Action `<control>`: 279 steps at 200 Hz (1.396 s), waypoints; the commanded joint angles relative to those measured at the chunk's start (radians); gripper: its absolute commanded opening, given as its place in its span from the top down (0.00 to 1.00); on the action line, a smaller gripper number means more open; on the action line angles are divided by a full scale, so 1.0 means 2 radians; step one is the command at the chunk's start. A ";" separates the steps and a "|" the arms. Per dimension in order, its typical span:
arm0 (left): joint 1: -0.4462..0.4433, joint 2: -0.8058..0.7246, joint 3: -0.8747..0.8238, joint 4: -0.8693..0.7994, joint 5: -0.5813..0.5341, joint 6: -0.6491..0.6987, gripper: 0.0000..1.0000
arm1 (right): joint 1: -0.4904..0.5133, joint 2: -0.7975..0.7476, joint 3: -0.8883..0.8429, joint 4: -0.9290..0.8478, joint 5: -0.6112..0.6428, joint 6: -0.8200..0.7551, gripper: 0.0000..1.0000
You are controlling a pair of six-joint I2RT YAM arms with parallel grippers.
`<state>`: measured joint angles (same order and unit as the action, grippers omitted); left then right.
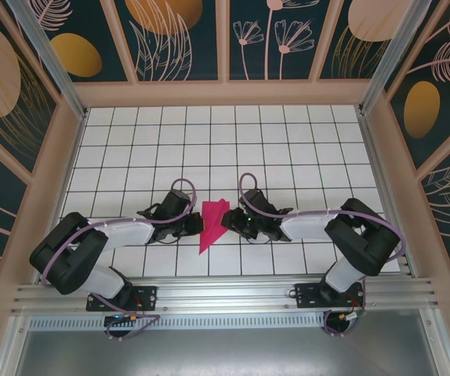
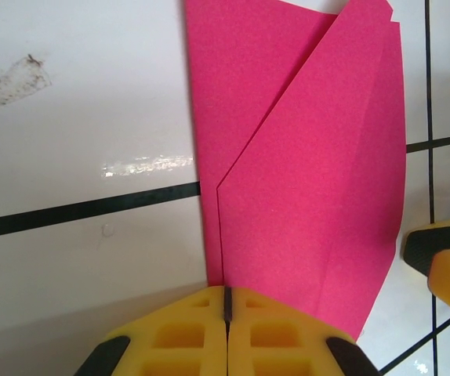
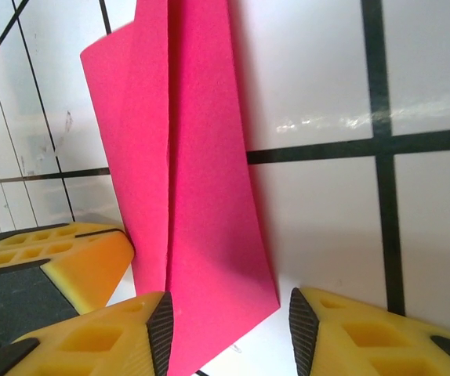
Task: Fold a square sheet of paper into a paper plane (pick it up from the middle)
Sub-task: Fourth fold the wing at the center of the table, then turn over the paper at the center of the table.
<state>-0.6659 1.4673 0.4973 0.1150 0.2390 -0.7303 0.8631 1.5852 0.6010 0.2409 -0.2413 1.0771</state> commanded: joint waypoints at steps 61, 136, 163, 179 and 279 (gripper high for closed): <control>0.001 0.027 -0.019 -0.005 0.034 -0.010 0.92 | 0.007 0.016 0.004 0.036 -0.011 0.016 0.54; 0.001 0.030 -0.021 0.011 0.052 -0.023 0.92 | 0.000 0.011 -0.008 0.107 -0.027 0.016 0.53; 0.001 0.029 -0.023 0.016 0.054 -0.027 0.92 | -0.002 0.022 0.005 0.113 -0.031 0.007 0.51; 0.001 0.026 -0.024 0.019 0.055 -0.031 0.92 | -0.002 0.030 0.011 0.116 -0.034 0.000 0.51; 0.001 0.013 -0.034 0.038 0.059 -0.047 0.91 | -0.001 0.072 0.032 0.129 -0.043 -0.027 0.74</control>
<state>-0.6655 1.4921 0.4576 0.2321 0.3340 -0.8059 0.8627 1.6943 0.6327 0.4622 -0.3119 1.0580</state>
